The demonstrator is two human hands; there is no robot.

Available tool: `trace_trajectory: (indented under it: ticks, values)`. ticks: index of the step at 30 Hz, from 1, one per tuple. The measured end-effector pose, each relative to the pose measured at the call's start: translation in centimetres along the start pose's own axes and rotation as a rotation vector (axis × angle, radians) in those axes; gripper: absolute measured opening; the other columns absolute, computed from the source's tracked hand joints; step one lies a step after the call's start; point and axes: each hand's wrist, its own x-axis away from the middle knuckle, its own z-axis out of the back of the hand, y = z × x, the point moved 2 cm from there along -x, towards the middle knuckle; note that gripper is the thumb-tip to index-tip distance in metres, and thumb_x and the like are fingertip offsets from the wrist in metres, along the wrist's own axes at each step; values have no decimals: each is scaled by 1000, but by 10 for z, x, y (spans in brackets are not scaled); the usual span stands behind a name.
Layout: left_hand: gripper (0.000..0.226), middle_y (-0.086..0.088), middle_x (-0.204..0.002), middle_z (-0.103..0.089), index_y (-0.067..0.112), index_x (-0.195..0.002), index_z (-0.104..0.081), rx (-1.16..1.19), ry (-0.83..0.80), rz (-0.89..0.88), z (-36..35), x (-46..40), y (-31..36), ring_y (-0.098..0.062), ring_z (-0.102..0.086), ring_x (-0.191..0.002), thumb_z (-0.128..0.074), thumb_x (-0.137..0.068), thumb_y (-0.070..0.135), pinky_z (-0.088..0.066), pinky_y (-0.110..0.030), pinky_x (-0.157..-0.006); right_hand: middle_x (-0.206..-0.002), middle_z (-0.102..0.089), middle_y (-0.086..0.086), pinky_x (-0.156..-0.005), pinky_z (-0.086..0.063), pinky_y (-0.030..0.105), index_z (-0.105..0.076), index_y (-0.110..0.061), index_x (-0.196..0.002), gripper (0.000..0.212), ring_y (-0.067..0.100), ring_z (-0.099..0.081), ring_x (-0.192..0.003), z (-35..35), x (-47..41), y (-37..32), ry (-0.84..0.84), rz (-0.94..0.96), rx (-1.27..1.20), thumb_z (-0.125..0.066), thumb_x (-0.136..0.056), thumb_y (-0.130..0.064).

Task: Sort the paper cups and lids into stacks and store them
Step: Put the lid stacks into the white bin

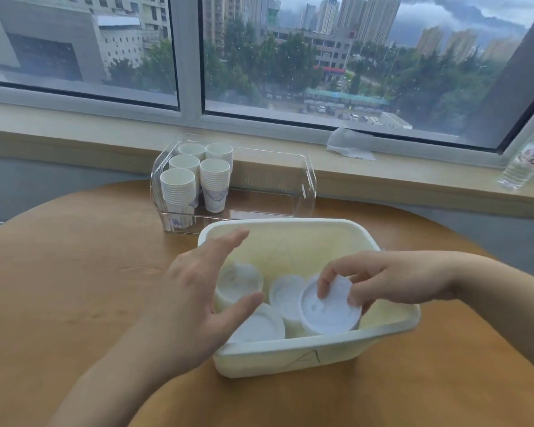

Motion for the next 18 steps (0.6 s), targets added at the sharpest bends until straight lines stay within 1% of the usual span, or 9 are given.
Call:
trace_trajectory:
  ticks: [2,4,6,8,10,12,15,16,18]
  values:
    - [76,30,-145,-52,50,-151,-33,22,9,17,-2,1,-1,2,-50,-134,-60,-82,69,-40,-30,-108,-117,-64,-17,-104,-53,29,-69,-44,-115,37,10,-70,-101,-4,-5,-4,-46,-70,53,-52,-101,-15]
    - [75,31,-144,-51,50,-150,-34,43,19,21,-2,2,-1,7,-48,-133,-60,-82,68,-39,-27,-107,-117,-60,-13,-101,-54,27,-67,-44,-115,37,11,-67,-99,-9,-12,-6,-80,-114,95,-48,-102,-15]
    - [74,32,-141,-51,50,-149,-35,45,25,21,-2,2,-1,10,-48,-131,-61,-82,67,-41,-27,-105,-112,-57,-10,-90,-53,21,-64,-44,-117,38,9,-65,-94,-14,-19,-7,-96,-144,120,-45,-102,-15]
    - [73,33,-140,-51,50,-148,-36,46,32,23,-2,3,-2,9,-48,-130,-60,-82,68,-44,-30,-105,-97,-53,-15,-81,-46,18,-62,-45,-120,40,1,-63,-87,-17,-23,-6,-89,-146,150,-44,-102,-14]
    - [72,35,-139,-50,52,-147,-35,54,35,28,-2,4,-3,6,-49,-131,-60,-82,69,-44,-32,-107,-83,-47,-20,-70,-41,13,-60,-47,-120,42,-11,-56,-70,-18,-26,-3,-62,-114,178,-45,-101,-13]
    - [70,36,-139,-49,55,-146,-34,60,34,27,-2,5,-2,4,-49,-132,-60,-82,69,-43,-33,-109,-78,-47,-23,-63,-39,7,-61,-45,-119,43,-12,-52,-61,-17,-26,0,-45,-88,160,-45,-101,-10]
    - [70,36,-139,-49,54,-146,-36,56,32,26,-2,5,-3,5,-48,-132,-60,-82,69,-40,-28,-109,-67,-51,-35,-64,-39,7,-61,-44,-116,41,-10,-49,-62,-8,-19,-2,-37,-95,164,-44,-102,-10]
    - [70,36,-139,-49,53,-146,-36,55,32,27,-2,5,-2,6,-47,-132,-59,-82,69,-39,-26,-108,-72,-53,-33,-68,-40,11,-61,-47,-114,40,-8,-50,-66,-4,-16,-4,-29,-112,187,-43,-102,-12]
    - [70,38,-139,-48,53,-146,-37,48,27,27,-3,4,-2,8,-47,-131,-59,-82,69,-36,-23,-107,-93,-58,-19,-80,-46,24,-61,-51,-108,38,1,-56,-83,0,-14,-8,-28,-171,272,-43,-102,-19]
